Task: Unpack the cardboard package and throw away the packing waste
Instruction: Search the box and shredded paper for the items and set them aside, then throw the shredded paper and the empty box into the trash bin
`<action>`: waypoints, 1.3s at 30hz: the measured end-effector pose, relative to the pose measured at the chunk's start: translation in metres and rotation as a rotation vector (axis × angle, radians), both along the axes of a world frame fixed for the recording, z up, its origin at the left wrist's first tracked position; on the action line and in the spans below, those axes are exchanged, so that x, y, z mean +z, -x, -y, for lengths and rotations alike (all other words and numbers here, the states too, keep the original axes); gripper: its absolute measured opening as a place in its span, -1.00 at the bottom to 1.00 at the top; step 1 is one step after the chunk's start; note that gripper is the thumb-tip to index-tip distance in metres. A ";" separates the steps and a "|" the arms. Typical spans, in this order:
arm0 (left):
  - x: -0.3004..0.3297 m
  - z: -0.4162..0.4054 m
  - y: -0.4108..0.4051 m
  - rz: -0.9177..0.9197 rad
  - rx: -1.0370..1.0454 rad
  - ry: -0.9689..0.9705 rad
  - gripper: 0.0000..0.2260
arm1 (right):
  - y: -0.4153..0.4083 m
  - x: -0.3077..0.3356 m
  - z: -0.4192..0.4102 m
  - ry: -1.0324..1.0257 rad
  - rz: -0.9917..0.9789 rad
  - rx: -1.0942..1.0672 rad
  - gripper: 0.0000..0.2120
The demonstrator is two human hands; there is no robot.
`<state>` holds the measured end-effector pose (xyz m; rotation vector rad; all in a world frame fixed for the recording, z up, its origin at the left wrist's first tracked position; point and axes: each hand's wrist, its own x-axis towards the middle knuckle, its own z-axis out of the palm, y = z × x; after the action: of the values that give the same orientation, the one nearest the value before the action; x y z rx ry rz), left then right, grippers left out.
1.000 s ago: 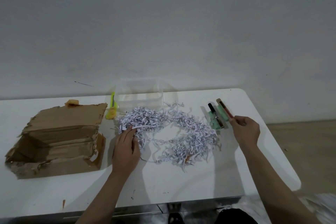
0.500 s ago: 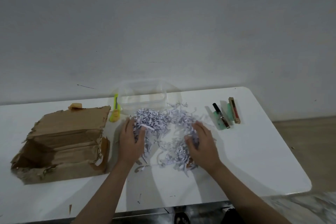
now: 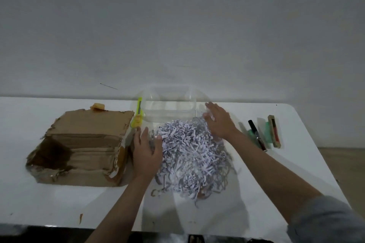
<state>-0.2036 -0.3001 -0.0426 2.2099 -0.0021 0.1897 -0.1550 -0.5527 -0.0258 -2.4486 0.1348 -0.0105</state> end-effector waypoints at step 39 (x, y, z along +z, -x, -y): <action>-0.007 0.023 0.055 -0.098 -0.493 -0.034 -0.17 | 0.100 -0.016 -0.012 -0.048 0.040 -0.008 -0.08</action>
<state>-0.2586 -0.3230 -0.0491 2.1775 -0.4923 -0.1937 -0.2551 -0.5407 -0.0419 -2.3987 0.1260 -0.0598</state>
